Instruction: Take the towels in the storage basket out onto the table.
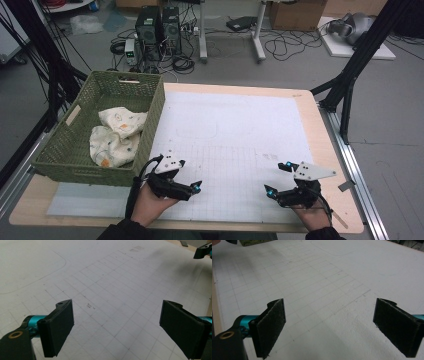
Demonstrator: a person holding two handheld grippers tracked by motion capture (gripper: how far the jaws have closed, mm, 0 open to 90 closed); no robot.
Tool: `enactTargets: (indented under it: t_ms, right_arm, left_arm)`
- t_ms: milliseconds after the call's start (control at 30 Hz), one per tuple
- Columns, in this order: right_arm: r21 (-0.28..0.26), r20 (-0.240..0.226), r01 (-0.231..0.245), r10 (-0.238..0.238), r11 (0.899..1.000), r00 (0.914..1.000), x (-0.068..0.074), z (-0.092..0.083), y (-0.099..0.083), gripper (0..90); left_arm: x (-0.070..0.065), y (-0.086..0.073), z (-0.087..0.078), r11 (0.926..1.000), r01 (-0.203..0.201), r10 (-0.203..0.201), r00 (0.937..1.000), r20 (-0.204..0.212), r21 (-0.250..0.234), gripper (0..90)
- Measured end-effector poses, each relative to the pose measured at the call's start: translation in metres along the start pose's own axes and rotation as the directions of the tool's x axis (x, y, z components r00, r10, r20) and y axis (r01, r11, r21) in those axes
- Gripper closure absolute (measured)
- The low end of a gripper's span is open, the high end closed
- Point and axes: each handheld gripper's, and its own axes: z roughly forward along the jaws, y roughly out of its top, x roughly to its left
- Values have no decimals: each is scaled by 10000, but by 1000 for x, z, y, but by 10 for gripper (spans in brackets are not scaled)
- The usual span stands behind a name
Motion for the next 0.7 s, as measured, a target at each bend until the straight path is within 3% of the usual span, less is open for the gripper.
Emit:
enactTargets:
  t_ms: [167,500,567,700]
  right_arm:
    - [29,-16,-21,21,10000,10000,1,0,0,102]
    - [-8,19,-82,82,10000,10000,0,-1,0,102]
    - [-29,28,-82,82,10000,10000,-1,-1,0,102]
    - [-54,16,-96,96,9999,10000,-1,-1,0,102]
  left_arm:
    - [0,1,0,9999,158,-157,9997,169,-50,133]
    - [0,12,-3,9990,438,-430,9944,962,-59,178]
    - [2,18,-6,9981,590,-563,9881,1433,-148,203]
    - [6,22,-8,9969,769,-728,9827,1706,-175,212]
